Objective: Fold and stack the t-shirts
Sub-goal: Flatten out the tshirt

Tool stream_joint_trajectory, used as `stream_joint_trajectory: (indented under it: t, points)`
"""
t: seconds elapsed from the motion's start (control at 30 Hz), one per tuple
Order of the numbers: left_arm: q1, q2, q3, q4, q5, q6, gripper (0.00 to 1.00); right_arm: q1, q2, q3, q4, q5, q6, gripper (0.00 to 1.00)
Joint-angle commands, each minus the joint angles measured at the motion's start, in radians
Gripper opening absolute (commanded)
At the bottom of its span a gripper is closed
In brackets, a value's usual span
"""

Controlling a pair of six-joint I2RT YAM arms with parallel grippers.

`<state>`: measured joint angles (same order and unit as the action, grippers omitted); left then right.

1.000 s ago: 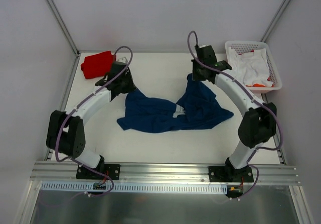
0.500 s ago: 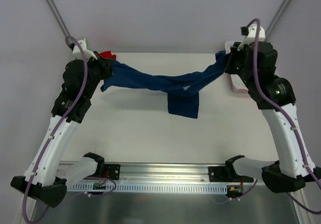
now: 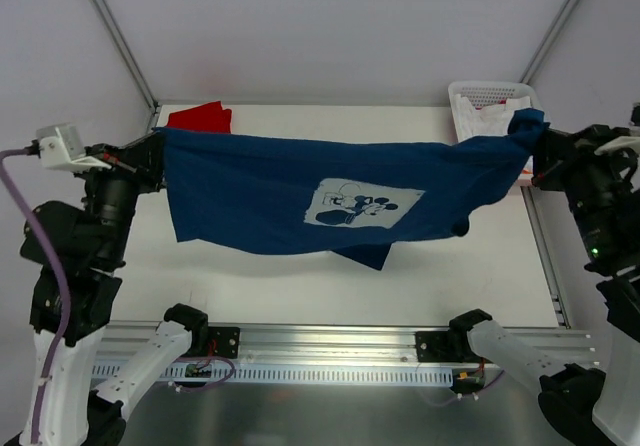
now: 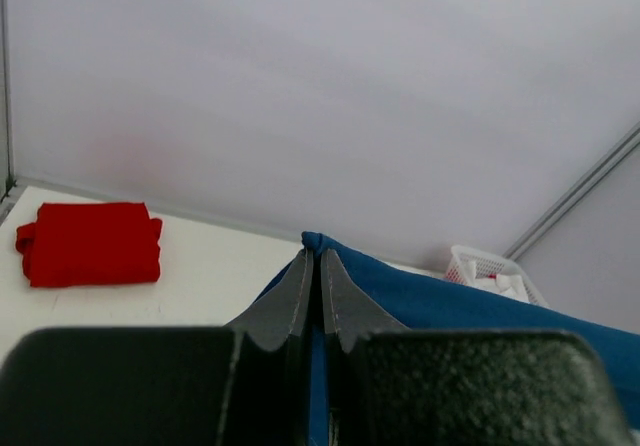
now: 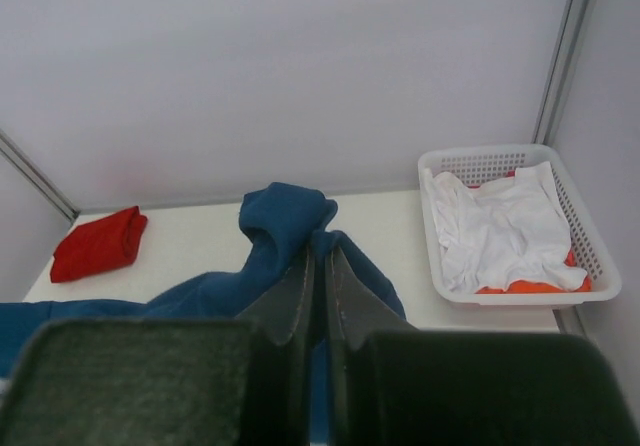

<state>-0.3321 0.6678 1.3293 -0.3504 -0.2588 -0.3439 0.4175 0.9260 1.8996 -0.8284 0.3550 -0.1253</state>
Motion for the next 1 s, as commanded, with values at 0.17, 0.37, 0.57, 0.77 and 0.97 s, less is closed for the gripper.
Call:
stream_joint_trajectory:
  t: [0.17, 0.37, 0.57, 0.77, 0.97]
  points:
    - [0.005, -0.148, 0.074, -0.013, -0.045, 0.006, 0.0, 0.003, -0.107, 0.044, 0.028, 0.016, -0.008, 0.0]
    - [0.007, -0.235, 0.096, -0.01, -0.065, 0.016, 0.0, 0.001, -0.199, -0.048, 0.161, -0.005, -0.02, 0.0]
    - [0.005, -0.315, 0.088, -0.007, -0.089, -0.007, 0.0, 0.001, -0.24, -0.074, 0.238, -0.05, -0.013, 0.0]
    - [0.005, -0.411, 0.012, -0.012, -0.105, -0.047, 0.0, 0.003, -0.201, -0.005, 0.239, -0.1, 0.004, 0.0]
    - [0.005, -0.508, -0.12, -0.045, -0.126, -0.098, 0.0, 0.003, -0.115, 0.056, 0.221, -0.129, 0.023, 0.0]
